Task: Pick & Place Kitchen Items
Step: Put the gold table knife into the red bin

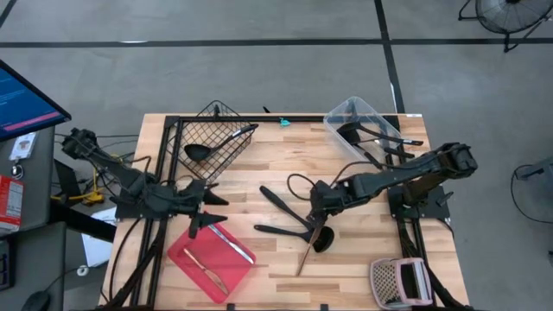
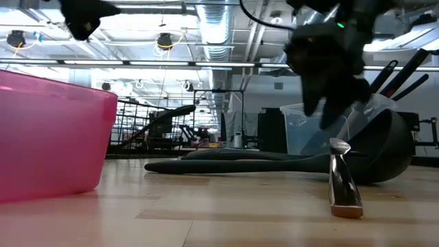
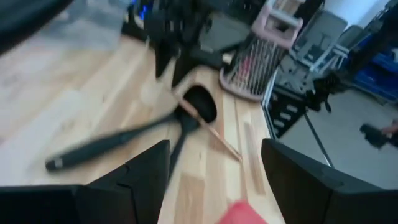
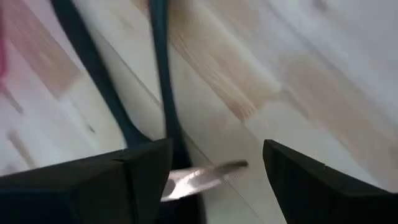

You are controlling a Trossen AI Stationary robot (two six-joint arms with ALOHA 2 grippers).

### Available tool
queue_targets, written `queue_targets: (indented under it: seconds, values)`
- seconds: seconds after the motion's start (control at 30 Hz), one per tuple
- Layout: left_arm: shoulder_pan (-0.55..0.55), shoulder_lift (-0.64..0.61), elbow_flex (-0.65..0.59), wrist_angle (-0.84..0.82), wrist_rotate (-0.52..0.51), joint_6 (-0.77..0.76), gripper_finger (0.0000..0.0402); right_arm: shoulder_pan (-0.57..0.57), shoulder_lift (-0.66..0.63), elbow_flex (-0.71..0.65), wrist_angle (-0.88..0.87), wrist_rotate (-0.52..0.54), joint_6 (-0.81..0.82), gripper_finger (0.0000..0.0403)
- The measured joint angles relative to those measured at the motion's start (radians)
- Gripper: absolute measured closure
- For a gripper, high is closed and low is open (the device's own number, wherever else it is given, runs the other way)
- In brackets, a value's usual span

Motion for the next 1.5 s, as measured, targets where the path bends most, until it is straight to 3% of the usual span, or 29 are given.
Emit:
queue_targets:
  seconds: [0.17, 0.4, 0.73, 0.87, 1.1, 1.5]
  values:
    - [0.051, 0.000, 0.000, 0.076, 0.004, 0.071, 0.0162, 0.009, -0.020, -0.131, 0.140, -0.010, 0.053, 0.0154]
    - [0.099, 0.000, 0.000, 0.097, 0.011, 0.089, 0.0166, 0.046, -0.018, -0.208, 0.332, -0.020, 0.067, 0.0154]
    - [0.147, 0.000, 0.000, 0.107, 0.013, 0.090, 0.0165, 0.080, 0.031, -0.256, 0.394, -0.036, 0.078, 0.0159]
    - [0.166, 0.000, 0.000, 0.115, 0.014, 0.090, 0.0168, 0.079, 0.032, -0.272, 0.418, -0.037, 0.076, 0.0206]
    - [0.202, 0.000, 0.000, 0.121, 0.014, 0.090, 0.0170, 0.079, 0.028, -0.269, 0.426, -0.051, 0.066, 0.0376]
    - [0.257, 0.006, 0.000, 0.138, 0.011, 0.090, 0.0169, 0.028, 0.030, -0.270, 0.472, -0.052, 0.046, 0.0393]
